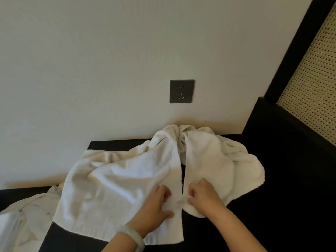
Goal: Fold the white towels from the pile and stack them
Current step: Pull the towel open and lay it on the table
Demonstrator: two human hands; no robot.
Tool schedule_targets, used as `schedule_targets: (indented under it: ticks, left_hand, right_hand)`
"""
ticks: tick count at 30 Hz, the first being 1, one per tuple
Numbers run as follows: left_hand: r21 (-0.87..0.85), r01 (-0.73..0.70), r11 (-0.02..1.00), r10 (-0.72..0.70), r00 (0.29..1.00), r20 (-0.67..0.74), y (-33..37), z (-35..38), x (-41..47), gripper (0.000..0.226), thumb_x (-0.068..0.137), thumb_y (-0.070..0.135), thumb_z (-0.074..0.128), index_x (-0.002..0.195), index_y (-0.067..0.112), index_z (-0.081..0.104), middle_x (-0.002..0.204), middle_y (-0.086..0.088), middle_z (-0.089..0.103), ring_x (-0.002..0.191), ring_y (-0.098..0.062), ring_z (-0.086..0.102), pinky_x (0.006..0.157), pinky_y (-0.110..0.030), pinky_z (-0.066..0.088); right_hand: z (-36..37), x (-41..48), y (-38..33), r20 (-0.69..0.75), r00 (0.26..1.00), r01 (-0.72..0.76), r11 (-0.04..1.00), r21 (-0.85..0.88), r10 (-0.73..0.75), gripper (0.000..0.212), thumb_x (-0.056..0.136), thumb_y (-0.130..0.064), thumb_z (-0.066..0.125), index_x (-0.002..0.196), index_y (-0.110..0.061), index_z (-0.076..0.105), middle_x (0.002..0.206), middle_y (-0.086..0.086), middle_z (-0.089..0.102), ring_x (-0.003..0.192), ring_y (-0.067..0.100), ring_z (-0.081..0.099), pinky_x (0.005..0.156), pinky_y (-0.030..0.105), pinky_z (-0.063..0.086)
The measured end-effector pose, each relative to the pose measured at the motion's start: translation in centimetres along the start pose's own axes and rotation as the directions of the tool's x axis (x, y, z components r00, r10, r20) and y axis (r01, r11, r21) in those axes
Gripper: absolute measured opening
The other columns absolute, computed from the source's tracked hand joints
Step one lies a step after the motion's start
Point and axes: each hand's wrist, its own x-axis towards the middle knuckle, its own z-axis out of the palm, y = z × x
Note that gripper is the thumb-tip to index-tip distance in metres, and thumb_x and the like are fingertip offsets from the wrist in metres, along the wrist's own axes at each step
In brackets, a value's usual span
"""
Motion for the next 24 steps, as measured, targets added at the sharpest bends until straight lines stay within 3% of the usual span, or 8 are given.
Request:
schedule_targets:
  ticks: [5,8,11,13,16,18,20,24]
  left_hand:
    - [0.210,0.003,0.978,0.007,0.999,-0.046,1.8,1.8,-1.6,0.024,0.085,0.042,0.068,0.095,0.039,0.046,0.104,0.020,0.040,0.094,0.002,0.044,0.079,-0.016,0.038]
    - [0.250,-0.007,0.968,-0.010,0.998,0.066,2.0,3.0,-2.5,0.047,0.070,0.061,0.069,0.096,0.032,0.043,0.099,0.017,0.039,0.093,-0.004,0.041,0.073,-0.020,0.037]
    - [0.351,-0.001,0.936,-0.003,1.000,0.011,2.6,3.4,-3.0,0.023,0.084,0.037,0.057,0.097,0.027,0.041,0.103,0.009,0.041,0.098,-0.012,0.043,0.085,-0.027,0.044]
    - [0.330,0.070,0.941,-0.063,0.998,-0.031,3.1,3.3,-3.0,0.009,0.090,0.022,0.049,0.096,0.026,0.043,0.104,0.005,0.048,0.098,-0.013,0.050,0.082,-0.023,0.043]
    - [0.101,0.213,0.972,-0.207,0.976,-0.070,3.7,2.6,-2.7,0.013,0.095,0.032,0.049,0.089,0.021,0.052,0.092,0.006,0.059,0.080,-0.007,0.056,0.064,-0.015,0.040]
    - [-0.127,0.255,0.959,-0.265,0.961,-0.075,4.6,2.1,-2.5,0.010,0.090,0.027,0.056,0.082,0.021,0.058,0.082,0.005,0.063,0.072,-0.004,0.057,0.057,-0.011,0.040]
    - [-0.403,0.265,0.876,-0.311,0.949,-0.051,5.9,2.1,-2.4,0.004,0.087,0.017,0.064,0.084,0.019,0.063,0.080,-0.001,0.067,0.074,-0.012,0.063,0.066,-0.020,0.049]
    - [-0.667,0.174,0.725,-0.301,0.950,-0.079,9.5,2.2,-2.5,0.018,0.083,0.010,0.073,0.091,0.016,0.058,0.089,-0.017,0.068,0.075,-0.024,0.065,0.067,-0.039,0.053]
  right_hand:
    - [-0.6,-1.8,2.8,-0.141,0.989,-0.055,0.998,-0.007,0.053,0.024,0.095,-0.012,0.051,0.106,-0.032,0.058,0.115,-0.006,0.041,0.109,0.015,0.047,0.099,0.024,0.040]
    - [0.7,-3.6,2.6,-0.234,0.961,0.162,0.986,0.043,-0.148,0.018,0.091,-0.027,0.060,0.106,-0.030,0.051,0.104,-0.014,0.038,0.107,0.011,0.041,0.093,0.020,0.036]
    - [3.0,-5.3,1.6,-0.208,0.963,0.157,0.985,-0.078,-0.170,0.028,0.089,-0.044,0.058,0.110,-0.027,0.048,0.105,-0.011,0.037,0.103,0.013,0.040,0.091,0.026,0.038]
    - [3.5,-5.7,1.4,-0.300,0.941,0.117,0.983,-0.141,-0.155,0.012,0.095,-0.034,0.051,0.105,-0.027,0.051,0.104,-0.009,0.042,0.096,0.011,0.042,0.083,0.024,0.038]
    - [2.7,-6.1,1.6,-0.336,0.941,0.017,0.983,0.182,0.046,0.015,0.095,-0.021,0.050,0.081,-0.021,0.047,0.082,-0.009,0.051,0.075,0.008,0.048,0.063,0.021,0.038]
    - [1.4,-6.5,2.2,-0.245,0.952,0.009,0.780,0.626,0.185,0.021,0.091,-0.008,0.058,0.073,-0.014,0.048,0.067,-0.003,0.053,0.065,0.009,0.050,0.057,0.018,0.037]
    - [-0.1,-7.6,2.4,-0.171,0.971,0.047,0.566,0.823,0.168,0.019,0.086,0.007,0.056,0.078,-0.009,0.057,0.071,0.002,0.064,0.071,0.013,0.059,0.064,0.018,0.043]
    - [-2.6,-10.2,3.2,-0.087,0.995,0.095,0.375,0.922,-0.039,0.036,0.083,0.016,0.052,0.107,-0.008,0.065,0.104,0.010,0.072,0.099,0.022,0.068,0.083,0.027,0.053]
